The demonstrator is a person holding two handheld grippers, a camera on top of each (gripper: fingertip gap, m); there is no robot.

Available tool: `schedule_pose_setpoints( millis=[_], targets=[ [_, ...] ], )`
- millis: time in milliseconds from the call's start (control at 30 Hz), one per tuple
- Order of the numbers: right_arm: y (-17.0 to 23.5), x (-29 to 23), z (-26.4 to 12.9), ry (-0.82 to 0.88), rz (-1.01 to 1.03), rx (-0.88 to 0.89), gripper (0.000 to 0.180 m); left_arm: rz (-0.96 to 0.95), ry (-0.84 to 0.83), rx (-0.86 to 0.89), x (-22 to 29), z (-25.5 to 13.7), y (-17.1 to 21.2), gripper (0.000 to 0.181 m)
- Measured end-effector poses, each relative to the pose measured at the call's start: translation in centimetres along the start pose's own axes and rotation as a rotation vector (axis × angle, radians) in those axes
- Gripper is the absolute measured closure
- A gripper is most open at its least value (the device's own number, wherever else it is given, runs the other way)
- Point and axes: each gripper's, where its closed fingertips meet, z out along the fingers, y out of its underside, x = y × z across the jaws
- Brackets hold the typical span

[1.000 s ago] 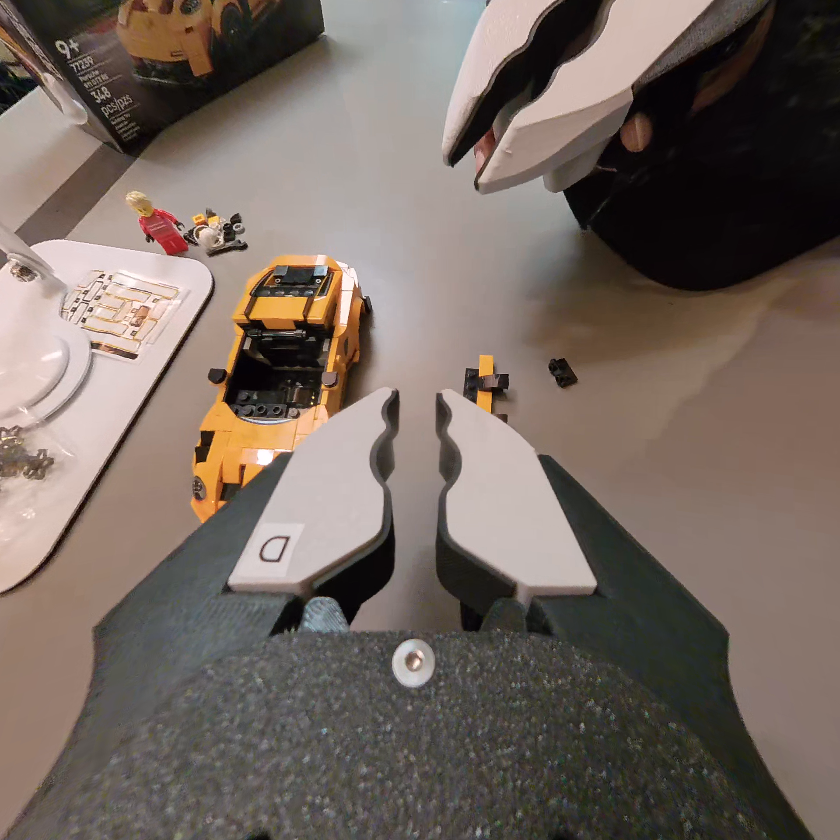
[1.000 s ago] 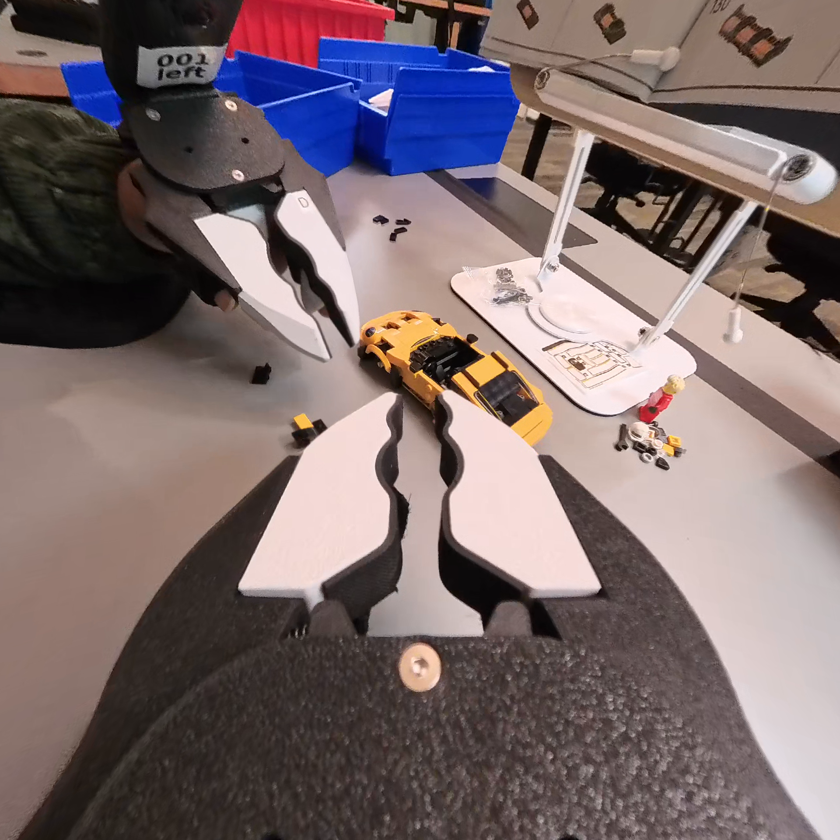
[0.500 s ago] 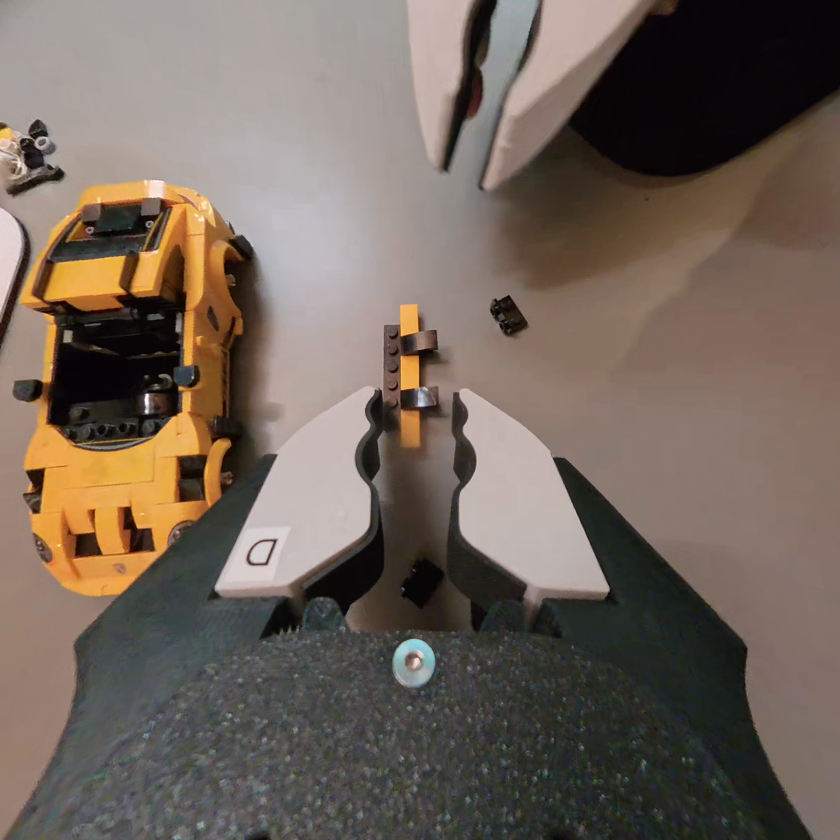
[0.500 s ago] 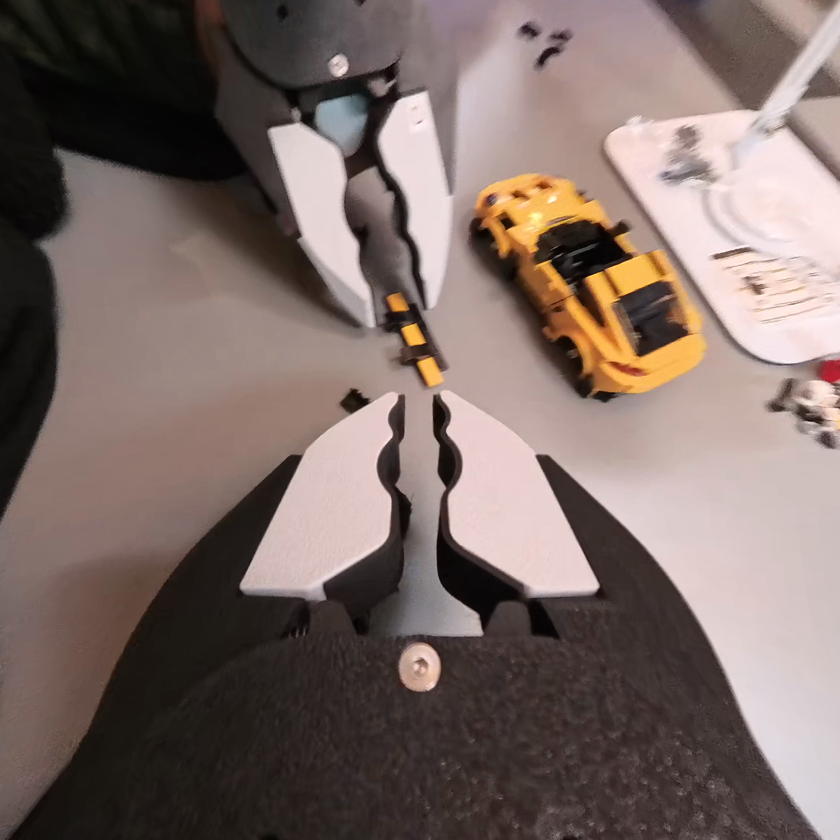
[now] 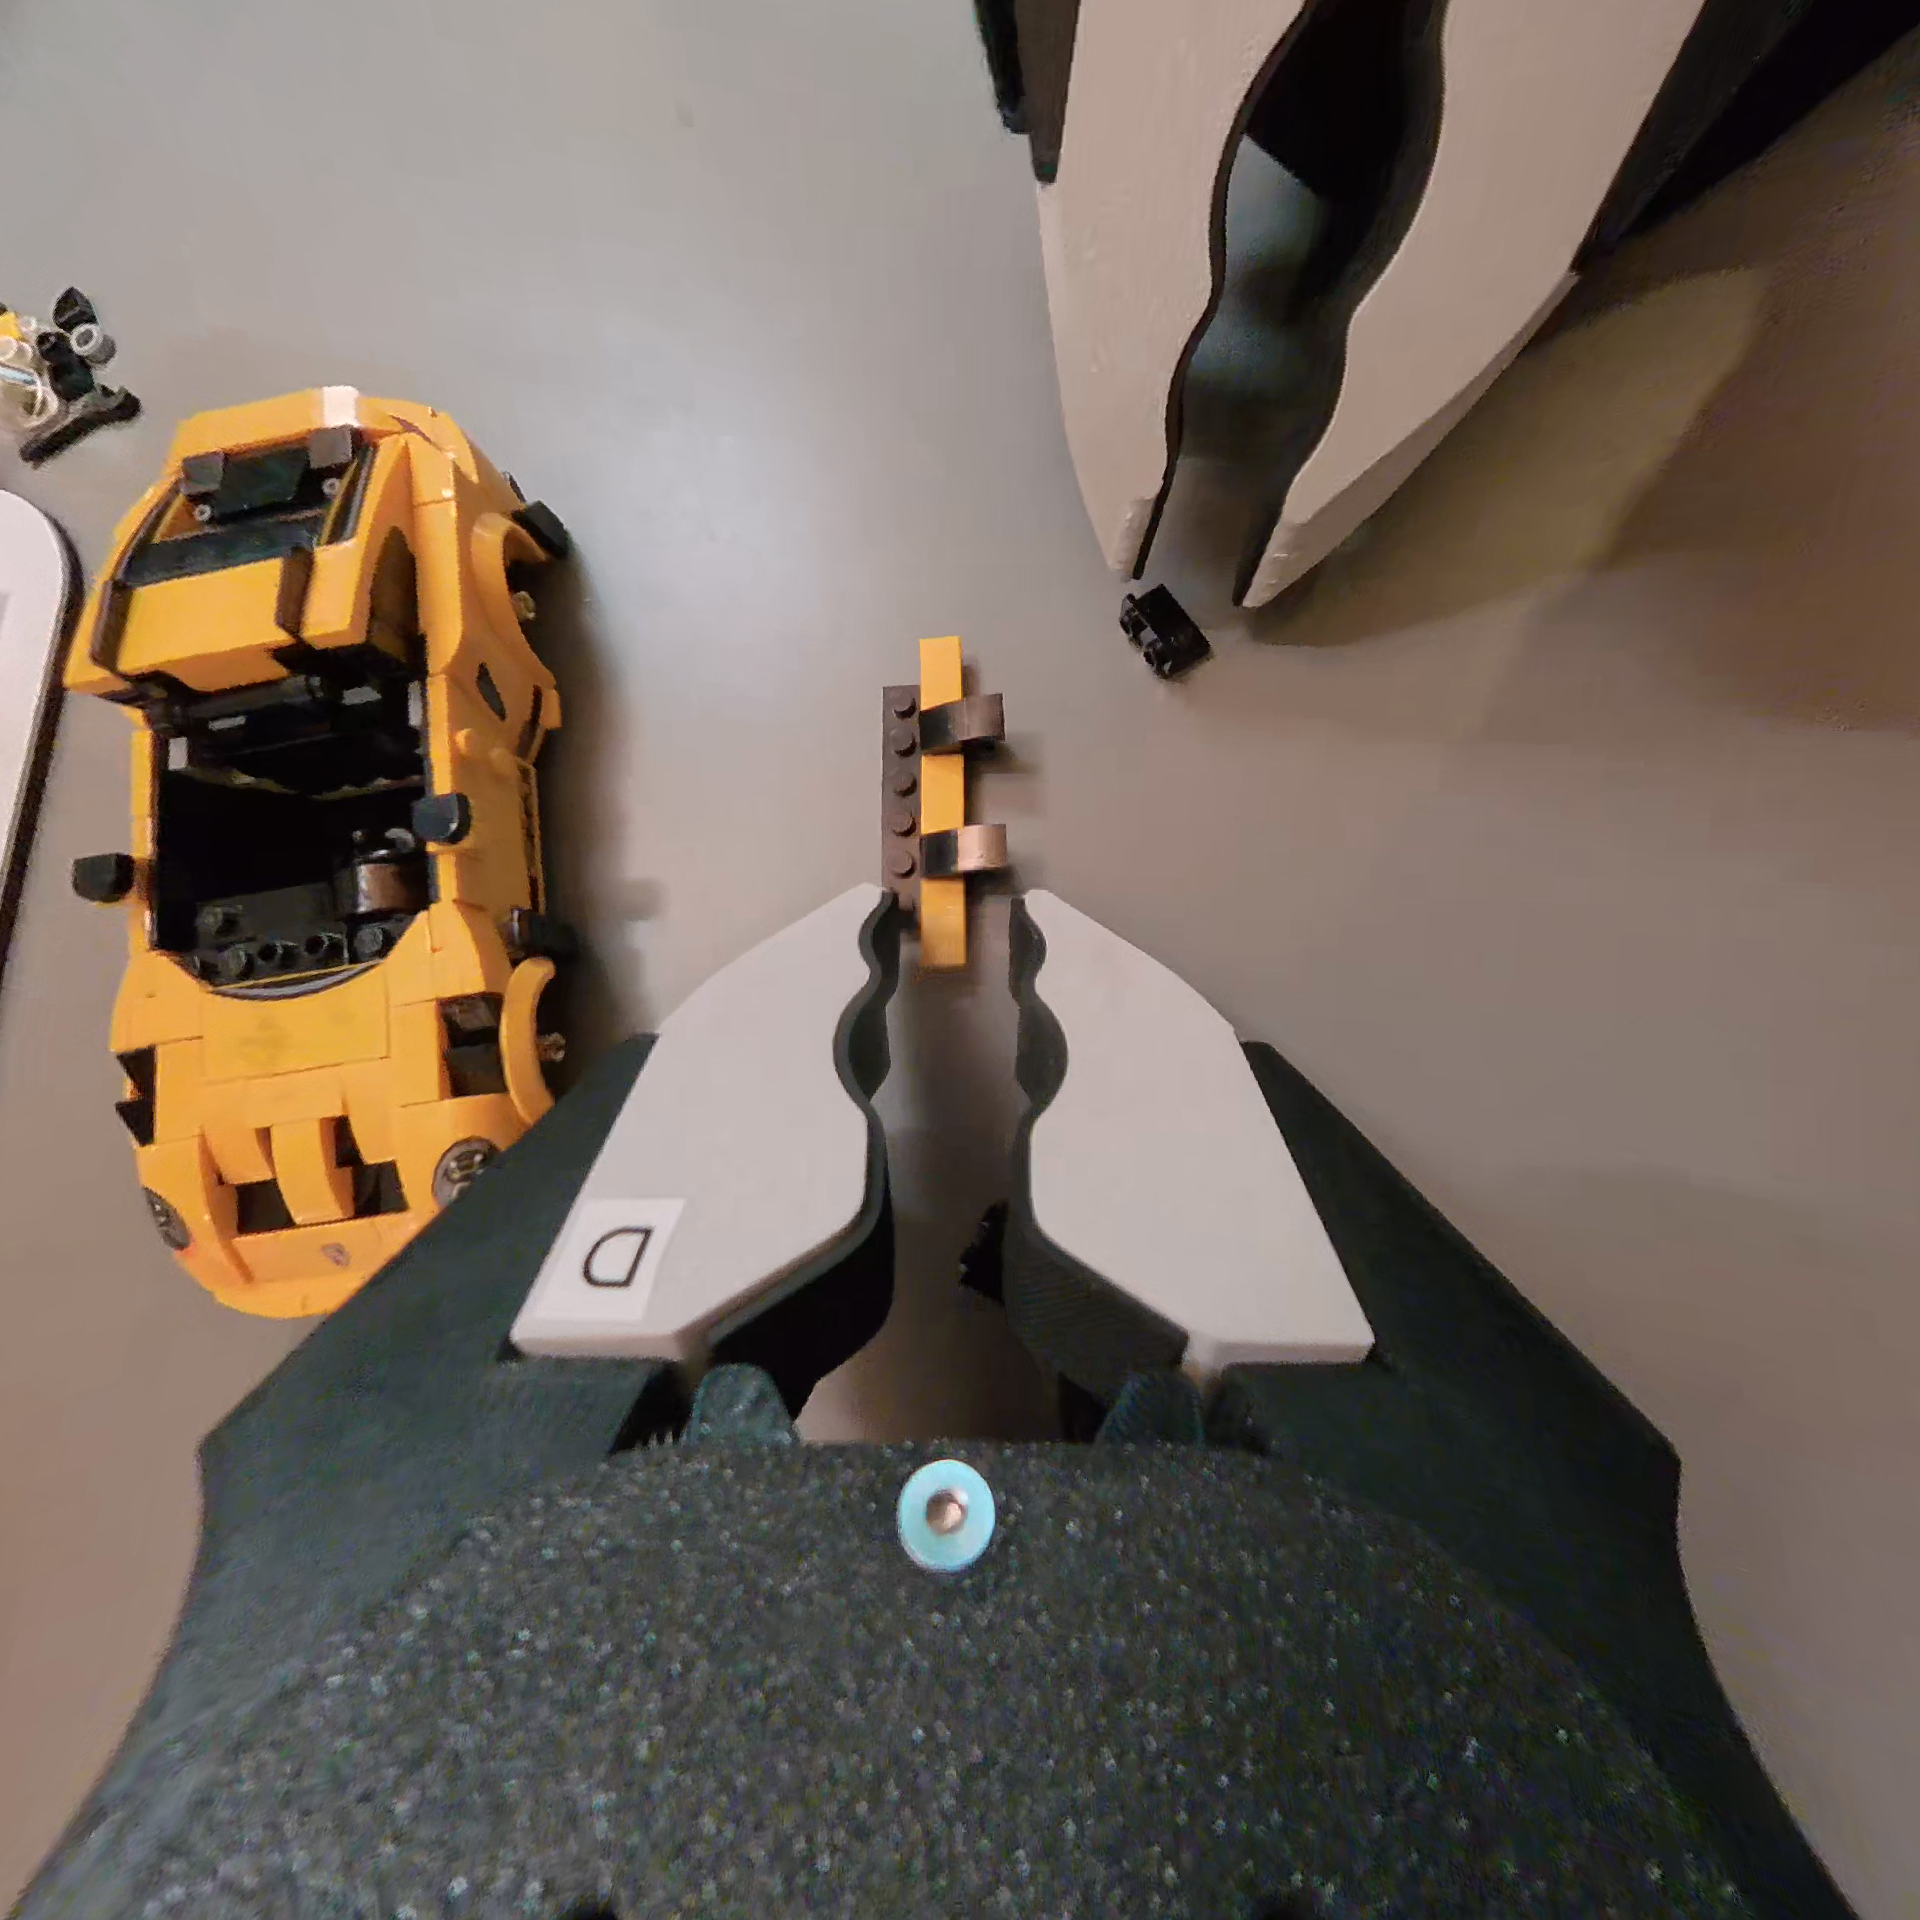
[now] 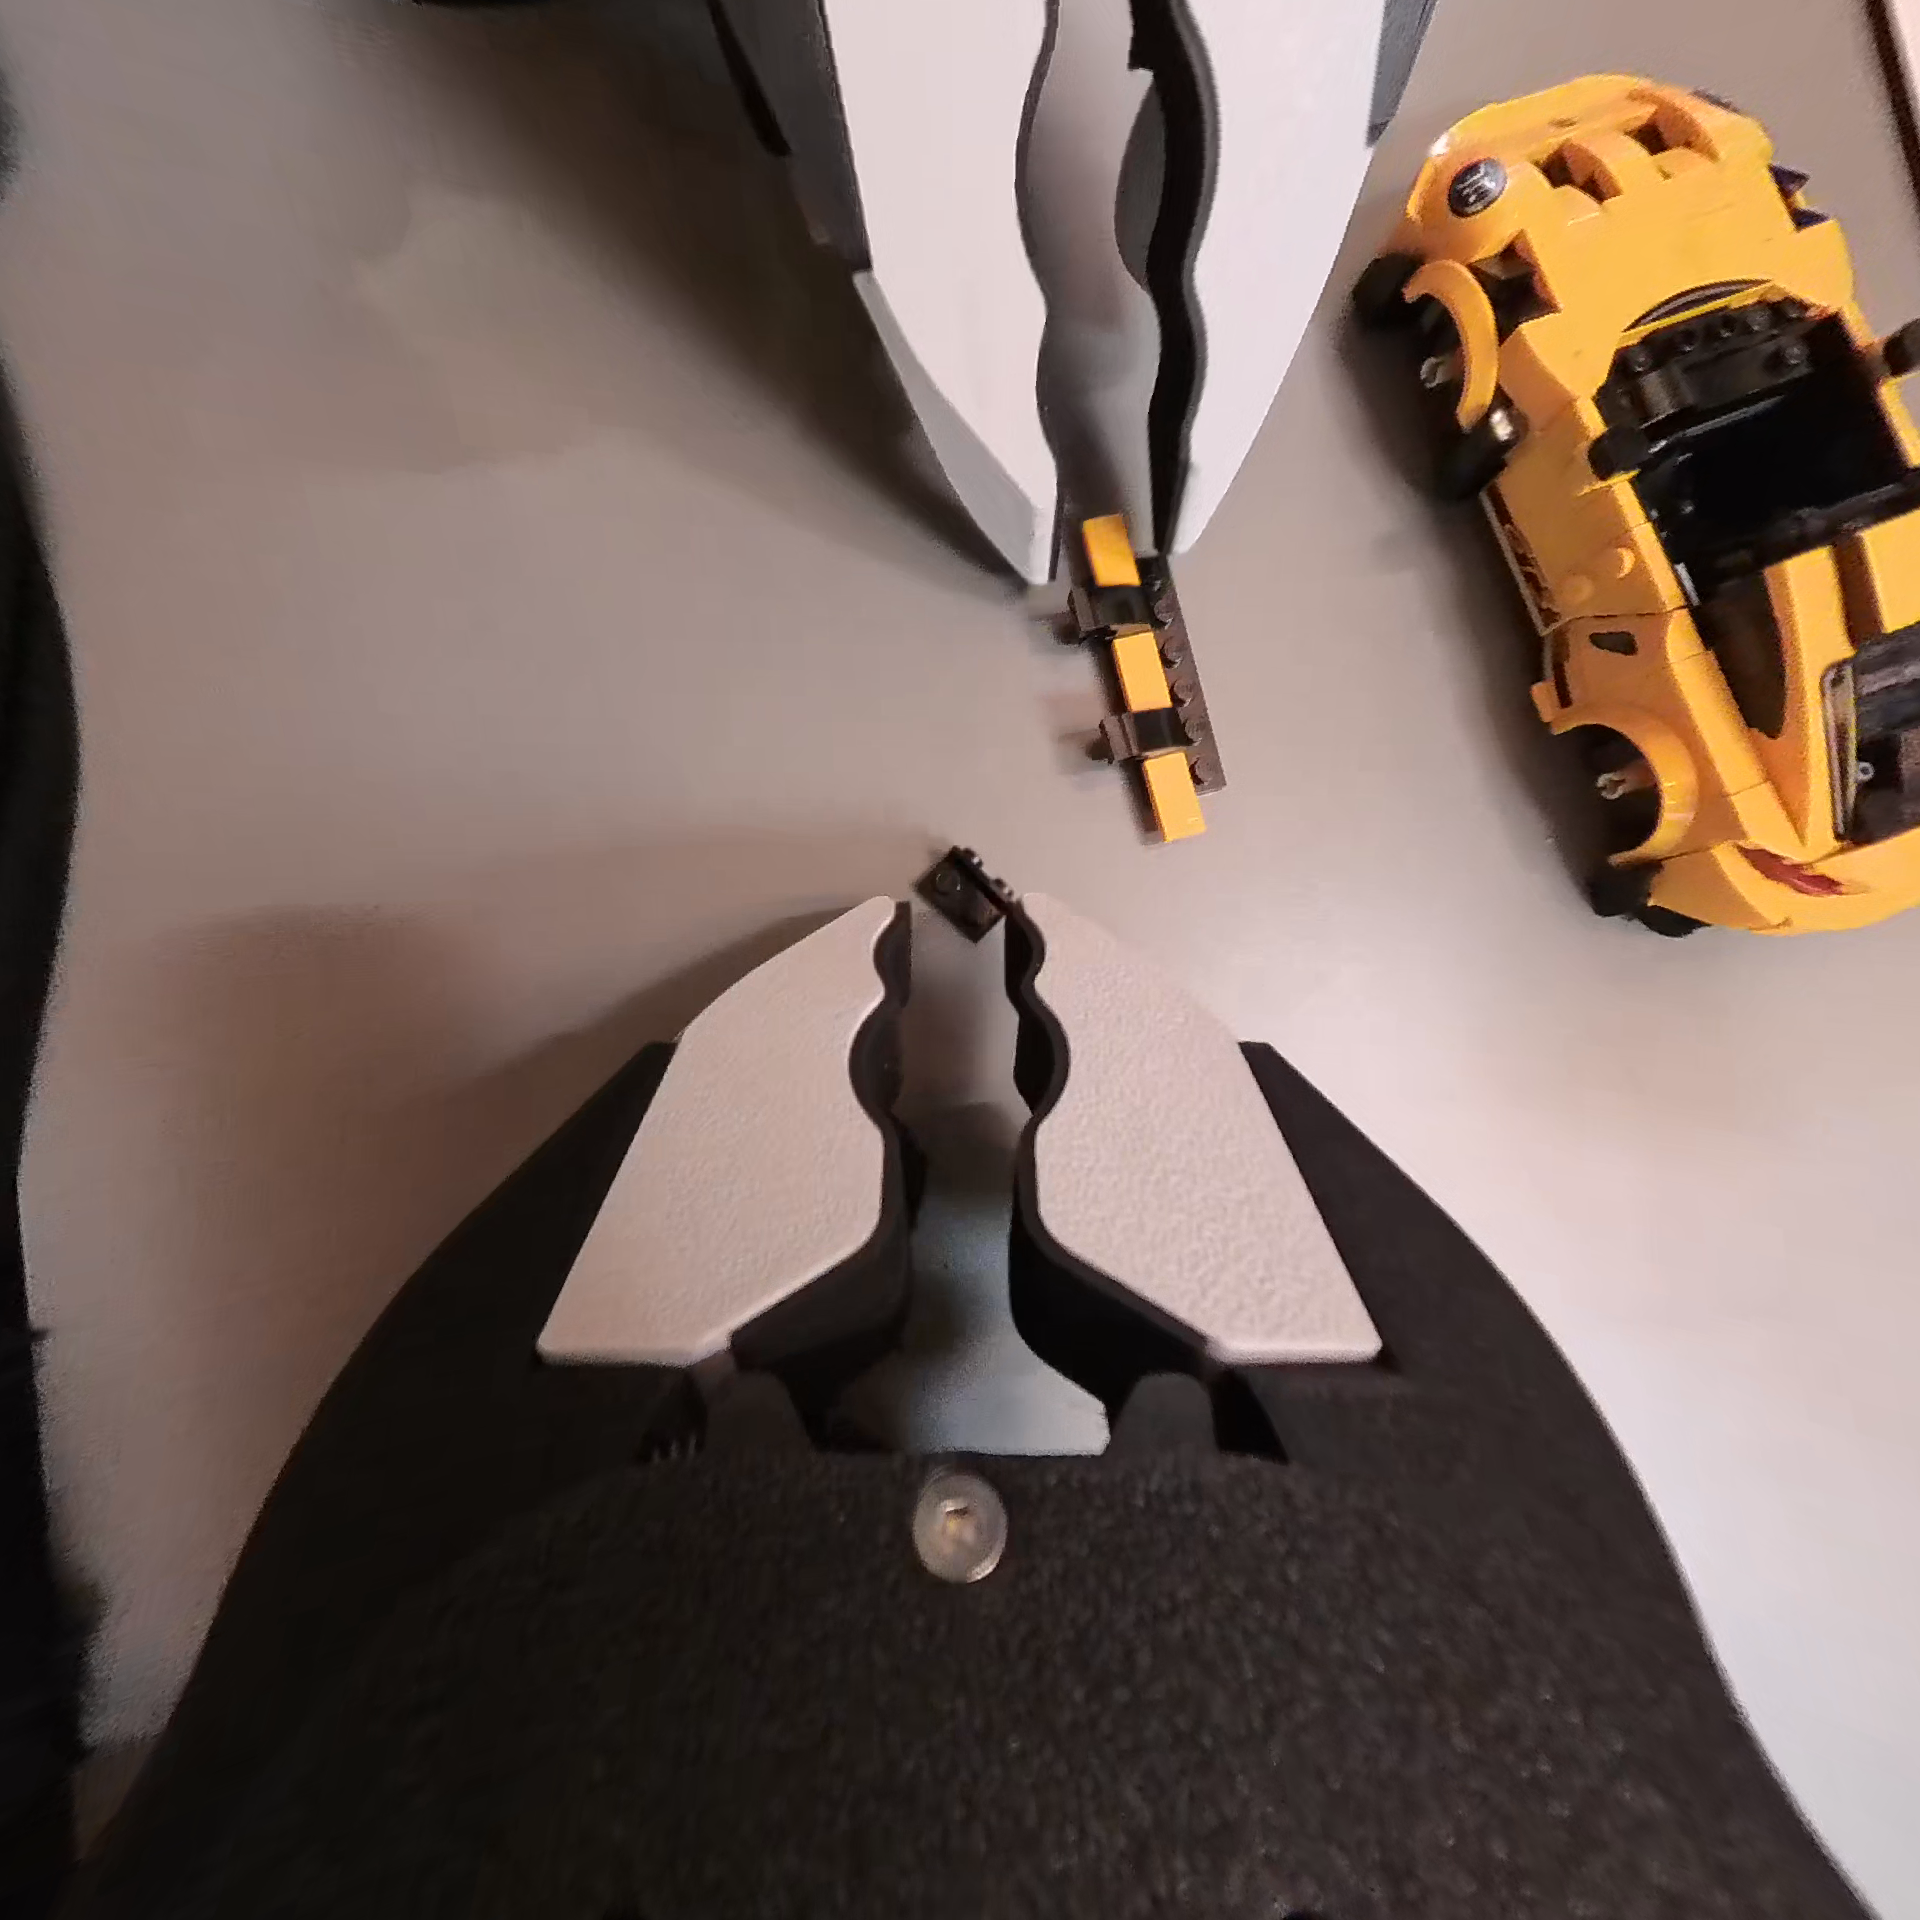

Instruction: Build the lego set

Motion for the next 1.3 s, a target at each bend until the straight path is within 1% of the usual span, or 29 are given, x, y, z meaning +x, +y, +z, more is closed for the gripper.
schedule_pose_setpoints(
  millis=[133, 300, 467, 500, 533, 600, 800, 1100, 1300],
  targets=[
    [-0.3, 0.7, 0.1, 0.019, 0.011, 0.021, 0.163, -0.010, 0.008, 0.021, 0.0, -0.3, -0.2, 0.160],
    [-0.3, 0.5, 0.6, -0.006, -0.013, 0.014, 0.164, 0.001, 0.014, 0.015, 0.3, -0.2, -0.2, 0.159],
    [-0.3, 0.4, 0.7, -0.012, -0.018, 0.002, 0.170, -0.003, 0.006, 0.025, 0.2, -0.3, -0.4, 0.159],
    [-0.3, 0.5, 0.6, -0.004, -0.013, -0.002, 0.171, -0.005, 0.004, 0.029, 0.2, -0.4, -0.5, 0.159],
    [-0.2, 0.6, 0.6, 0.005, -0.007, -0.006, 0.177, -0.008, 0.001, 0.031, 0.1, -0.4, -0.5, 0.160],
    [-0.2, 0.8, 0.4, 0.013, 0.013, -0.003, 0.179, -0.012, -0.007, 0.031, 0.0, -0.4, -0.5, 0.160],
    [0.0, 2.2, -0.1, 0.062, 0.067, 0.010, 0.179, -0.008, -0.017, 0.039, -0.2, -0.4, -0.6, 0.158],
    [-0.6, 4.0, -0.4, 0.157, 0.094, 0.065, 0.179, -0.007, -0.018, 0.037, -0.2, -0.3, -0.5, 0.158],
    [-0.8, 2.8, 0.1, 0.111, 0.031, 0.076, 0.178, -0.036, 0.015, 0.072, 0.3, -0.4, -1.1, 0.157]
  ],
)
